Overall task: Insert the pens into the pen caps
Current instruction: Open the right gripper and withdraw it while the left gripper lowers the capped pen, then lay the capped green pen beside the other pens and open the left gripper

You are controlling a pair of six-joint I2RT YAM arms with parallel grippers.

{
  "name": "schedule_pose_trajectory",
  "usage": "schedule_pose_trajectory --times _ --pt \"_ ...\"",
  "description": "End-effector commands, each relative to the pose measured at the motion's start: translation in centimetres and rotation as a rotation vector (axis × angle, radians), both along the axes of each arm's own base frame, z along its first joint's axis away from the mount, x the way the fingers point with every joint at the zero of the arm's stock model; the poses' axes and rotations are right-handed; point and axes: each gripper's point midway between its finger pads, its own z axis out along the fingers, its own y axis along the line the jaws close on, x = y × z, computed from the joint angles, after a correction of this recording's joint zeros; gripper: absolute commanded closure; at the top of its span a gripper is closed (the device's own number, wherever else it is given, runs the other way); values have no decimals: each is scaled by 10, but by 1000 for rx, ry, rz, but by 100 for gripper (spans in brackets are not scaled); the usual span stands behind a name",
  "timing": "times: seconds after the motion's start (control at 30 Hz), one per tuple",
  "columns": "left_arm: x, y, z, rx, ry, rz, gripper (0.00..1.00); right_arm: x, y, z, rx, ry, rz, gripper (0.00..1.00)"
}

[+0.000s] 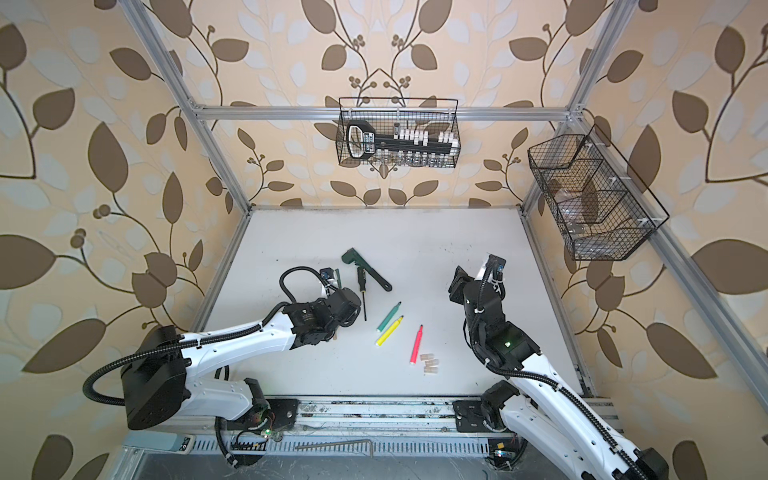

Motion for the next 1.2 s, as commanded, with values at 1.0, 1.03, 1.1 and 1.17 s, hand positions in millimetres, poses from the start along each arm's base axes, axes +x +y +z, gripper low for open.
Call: schedule_pose_trajectory --times 1.0,1.03,1.1,1.17 --pt "-1 12 -87 122 452 145 100 3 15 -12 30 53 71 39" --pt "-2 13 -86 126 451 152 100 3 15 -12 31 54 72 39" --pt "-3 17 -85 135 451 167 100 3 15 -12 29 54 70 39" --pt "-5 19 -85 139 451 177 100 3 14 -12 26 56 67 39"
